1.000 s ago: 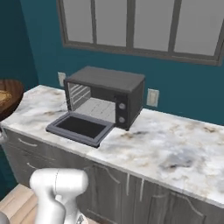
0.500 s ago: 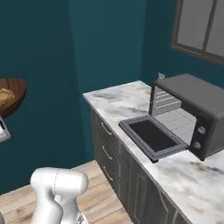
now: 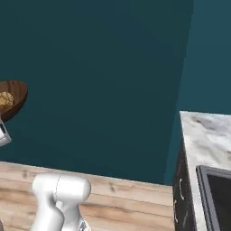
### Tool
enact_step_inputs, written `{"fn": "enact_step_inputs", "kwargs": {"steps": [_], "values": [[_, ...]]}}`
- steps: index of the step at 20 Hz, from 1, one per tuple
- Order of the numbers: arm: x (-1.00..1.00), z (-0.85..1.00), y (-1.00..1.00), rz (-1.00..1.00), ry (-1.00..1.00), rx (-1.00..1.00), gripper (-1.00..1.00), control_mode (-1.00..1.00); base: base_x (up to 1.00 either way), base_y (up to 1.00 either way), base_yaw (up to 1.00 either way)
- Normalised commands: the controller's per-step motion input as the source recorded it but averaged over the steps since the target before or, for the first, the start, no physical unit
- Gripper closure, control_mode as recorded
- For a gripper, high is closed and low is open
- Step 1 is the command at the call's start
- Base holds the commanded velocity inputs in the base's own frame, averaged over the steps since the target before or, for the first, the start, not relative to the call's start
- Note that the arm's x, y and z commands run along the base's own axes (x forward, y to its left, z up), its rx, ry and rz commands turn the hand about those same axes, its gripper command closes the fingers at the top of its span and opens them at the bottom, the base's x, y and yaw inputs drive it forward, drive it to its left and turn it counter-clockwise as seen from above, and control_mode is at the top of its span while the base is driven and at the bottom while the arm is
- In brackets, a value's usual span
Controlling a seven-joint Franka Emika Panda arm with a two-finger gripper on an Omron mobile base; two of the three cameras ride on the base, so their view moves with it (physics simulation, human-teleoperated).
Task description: Pick up the heated bread from the toaster oven and place it in the bowl. Then move the bread bowl to the dining counter.
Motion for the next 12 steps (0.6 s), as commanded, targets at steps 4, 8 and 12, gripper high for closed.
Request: {"fn": "enact_step_inputs", "kwargs": {"steps": [4,8,12], "values": [[0.00,0.00,0.00,0.00,0.00,0.00,1.00,1.00,-0.02,0.00,1.00],[0.00,0.00,0.00,0.00,0.00,0.00,1.00,1.00,0.00,0.00,1.00],[0.00,0.00,0.00,0.00,0.00,0.00,1.00,1.00,0.00,0.00,1.00]]}}
